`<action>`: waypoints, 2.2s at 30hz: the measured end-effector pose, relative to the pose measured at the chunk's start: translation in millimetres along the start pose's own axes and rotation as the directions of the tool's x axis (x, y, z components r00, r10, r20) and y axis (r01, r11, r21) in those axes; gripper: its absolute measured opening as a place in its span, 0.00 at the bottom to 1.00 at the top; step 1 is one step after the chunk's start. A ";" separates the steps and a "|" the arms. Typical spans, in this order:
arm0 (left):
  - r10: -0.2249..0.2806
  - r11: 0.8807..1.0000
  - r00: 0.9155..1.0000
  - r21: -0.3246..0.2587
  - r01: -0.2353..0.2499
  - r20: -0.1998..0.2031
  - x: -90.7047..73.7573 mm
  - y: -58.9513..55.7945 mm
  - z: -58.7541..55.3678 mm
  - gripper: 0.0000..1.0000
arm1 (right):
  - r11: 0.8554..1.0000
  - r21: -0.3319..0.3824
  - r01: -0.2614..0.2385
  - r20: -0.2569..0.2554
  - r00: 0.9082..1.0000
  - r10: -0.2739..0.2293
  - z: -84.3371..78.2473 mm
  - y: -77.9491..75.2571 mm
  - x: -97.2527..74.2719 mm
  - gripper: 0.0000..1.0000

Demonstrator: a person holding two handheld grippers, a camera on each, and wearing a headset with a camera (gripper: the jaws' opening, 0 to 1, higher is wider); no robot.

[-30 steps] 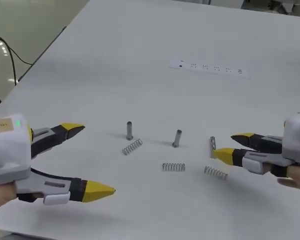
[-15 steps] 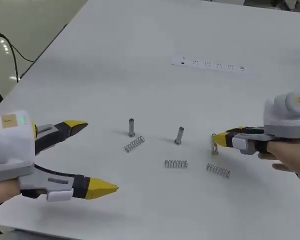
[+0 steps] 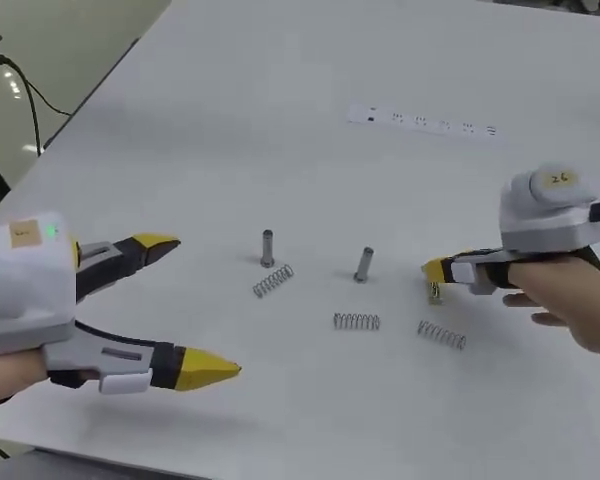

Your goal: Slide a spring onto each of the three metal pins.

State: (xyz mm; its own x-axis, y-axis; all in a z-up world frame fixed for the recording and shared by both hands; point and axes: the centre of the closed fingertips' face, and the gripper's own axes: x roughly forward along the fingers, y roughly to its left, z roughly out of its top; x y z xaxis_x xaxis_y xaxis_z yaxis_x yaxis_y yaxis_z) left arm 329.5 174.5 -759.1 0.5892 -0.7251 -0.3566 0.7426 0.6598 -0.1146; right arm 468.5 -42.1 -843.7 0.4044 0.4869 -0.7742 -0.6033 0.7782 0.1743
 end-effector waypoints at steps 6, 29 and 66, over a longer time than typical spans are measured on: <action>0.005 1.000 1.000 -0.003 -0.005 0.000 -1.1 2.0 -1.5 0.97 | 1.000 0.025 -0.006 -0.007 1.000 0.006 0.0 1.1 5.8 0.16; 0.010 1.000 1.000 0.008 -0.010 -0.014 -4.6 5.6 -0.5 0.97 | 0.998 0.054 0.021 -0.001 1.000 -0.021 -0.3 -3.2 5.6 0.05; 0.006 1.000 1.000 0.029 -0.006 -0.012 -2.2 7.8 10.7 0.97 | 0.998 -0.055 0.033 0.168 0.985 -0.023 11.2 1.5 -23.4 0.05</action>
State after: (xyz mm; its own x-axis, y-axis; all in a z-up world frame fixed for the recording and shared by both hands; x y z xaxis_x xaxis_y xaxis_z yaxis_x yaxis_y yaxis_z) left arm 337.5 179.1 -749.3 0.5897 -0.7185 -0.3687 0.7481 0.6580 -0.0859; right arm 465.8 -47.8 -818.5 0.5283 0.5285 -0.6646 -0.6266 0.7708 0.1149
